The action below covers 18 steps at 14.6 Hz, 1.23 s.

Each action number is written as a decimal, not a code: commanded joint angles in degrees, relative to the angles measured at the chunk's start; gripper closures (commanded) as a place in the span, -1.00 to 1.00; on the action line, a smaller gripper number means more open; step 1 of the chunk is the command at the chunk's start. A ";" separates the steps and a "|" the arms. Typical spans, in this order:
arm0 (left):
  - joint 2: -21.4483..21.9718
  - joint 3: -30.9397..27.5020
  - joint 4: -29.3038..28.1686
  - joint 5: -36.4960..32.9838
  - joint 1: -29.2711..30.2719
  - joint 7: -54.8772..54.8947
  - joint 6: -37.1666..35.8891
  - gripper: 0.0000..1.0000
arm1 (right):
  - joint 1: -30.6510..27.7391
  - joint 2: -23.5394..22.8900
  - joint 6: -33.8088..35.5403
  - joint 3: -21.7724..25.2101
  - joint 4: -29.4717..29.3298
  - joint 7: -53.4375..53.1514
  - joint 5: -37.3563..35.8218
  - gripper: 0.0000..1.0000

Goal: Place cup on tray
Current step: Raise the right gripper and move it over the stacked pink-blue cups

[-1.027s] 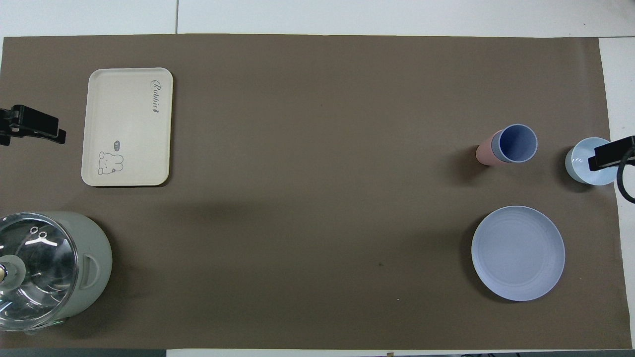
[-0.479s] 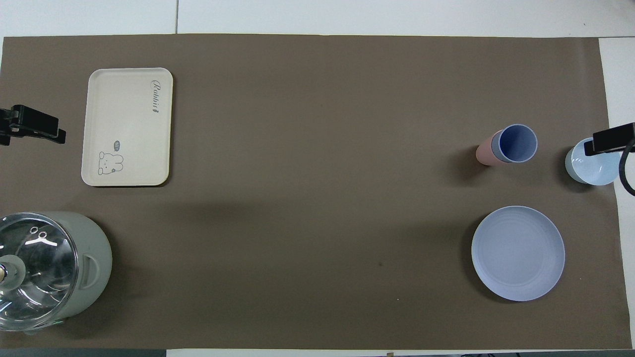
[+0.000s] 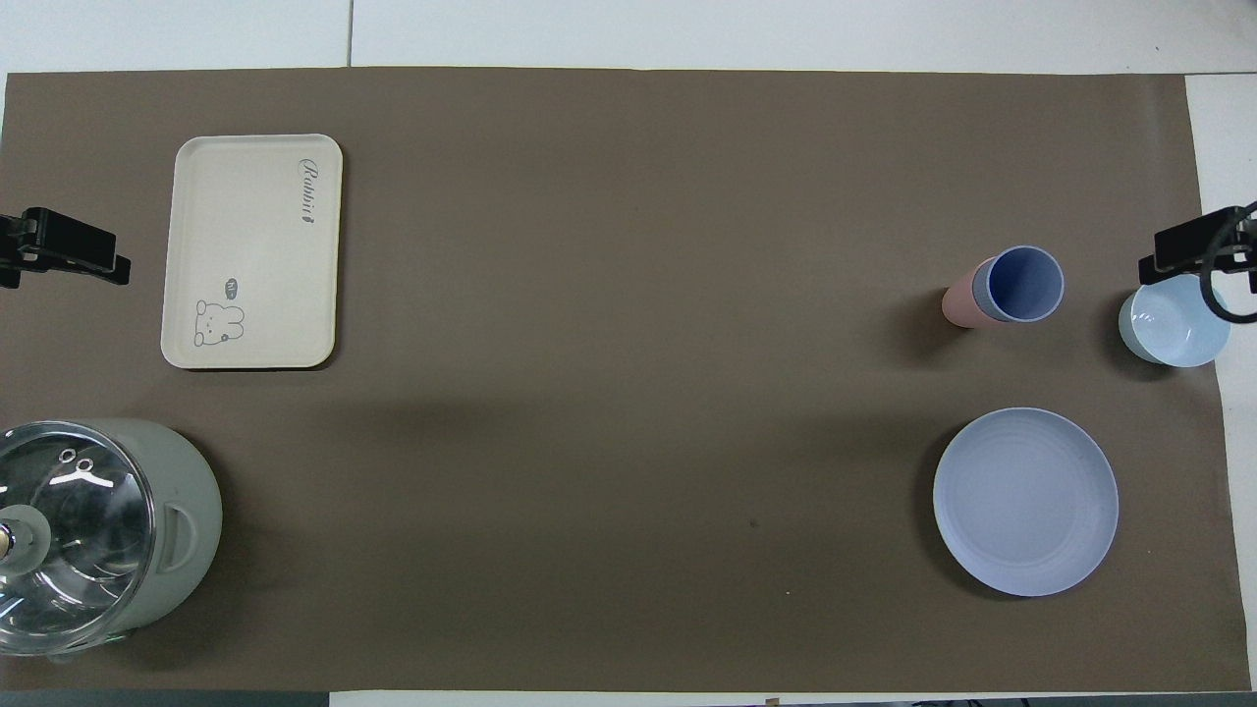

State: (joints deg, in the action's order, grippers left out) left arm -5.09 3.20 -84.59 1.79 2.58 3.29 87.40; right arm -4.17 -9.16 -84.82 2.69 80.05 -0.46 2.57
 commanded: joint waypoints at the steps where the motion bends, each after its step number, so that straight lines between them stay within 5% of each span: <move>1: 1.40 -0.21 -1.89 -0.65 -0.12 -0.04 0.75 -1.00 | -0.92 -15.60 5.55 -0.66 -19.47 -3.05 1.21 -1.00; 9: 1.40 -0.21 -1.80 -0.65 -0.12 -0.13 0.75 -1.00 | -5.75 -33.98 2.91 -0.75 -31.44 -7.89 9.46 -1.00; 18: 1.40 -0.21 -1.80 -0.65 -0.12 -0.04 0.75 -1.00 | -9.97 -34.53 2.03 -0.49 -23.47 -26.68 20.27 -1.00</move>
State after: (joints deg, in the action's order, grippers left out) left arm -5.09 3.20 -84.60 1.79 2.58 3.29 87.40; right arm -12.60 -44.20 -82.98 2.73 53.47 -23.07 19.82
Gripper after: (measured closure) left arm 0.000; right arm 0.000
